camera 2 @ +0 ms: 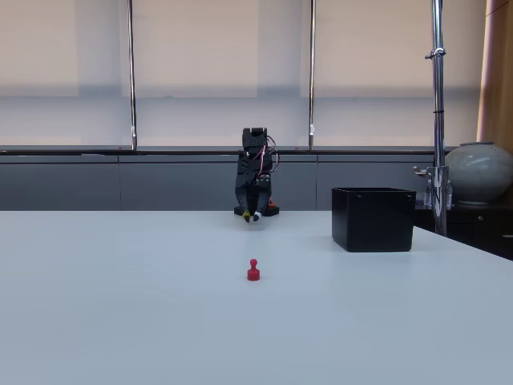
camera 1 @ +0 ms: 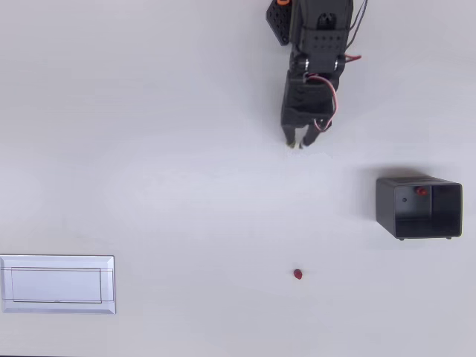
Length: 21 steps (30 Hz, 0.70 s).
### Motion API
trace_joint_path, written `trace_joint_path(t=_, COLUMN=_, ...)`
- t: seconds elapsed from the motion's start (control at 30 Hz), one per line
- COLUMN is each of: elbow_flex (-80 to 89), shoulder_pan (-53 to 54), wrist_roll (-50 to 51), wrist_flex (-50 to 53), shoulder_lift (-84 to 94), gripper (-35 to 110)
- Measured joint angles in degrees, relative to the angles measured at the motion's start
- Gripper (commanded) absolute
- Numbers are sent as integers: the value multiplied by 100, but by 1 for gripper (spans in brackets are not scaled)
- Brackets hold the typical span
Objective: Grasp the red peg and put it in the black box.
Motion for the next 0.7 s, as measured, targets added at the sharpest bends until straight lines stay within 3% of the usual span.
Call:
trace_joint_path(t=0.13, elbow_flex=35, shoulder_pan=-53, wrist_roll=-105, wrist_flex=-1266, shoulder_lift=1143, gripper=8)
trace_joint_path(t=0.33, elbow_flex=598, shoulder_pan=-132, wrist_roll=-26, wrist_flex=-1485, shoulder_lift=2303, gripper=14)
trace_joint_path(t=0.7, elbow_flex=2171, shoulder_pan=-141, wrist_roll=-272, wrist_flex=-1960, shoulder_lift=4078, gripper=13)
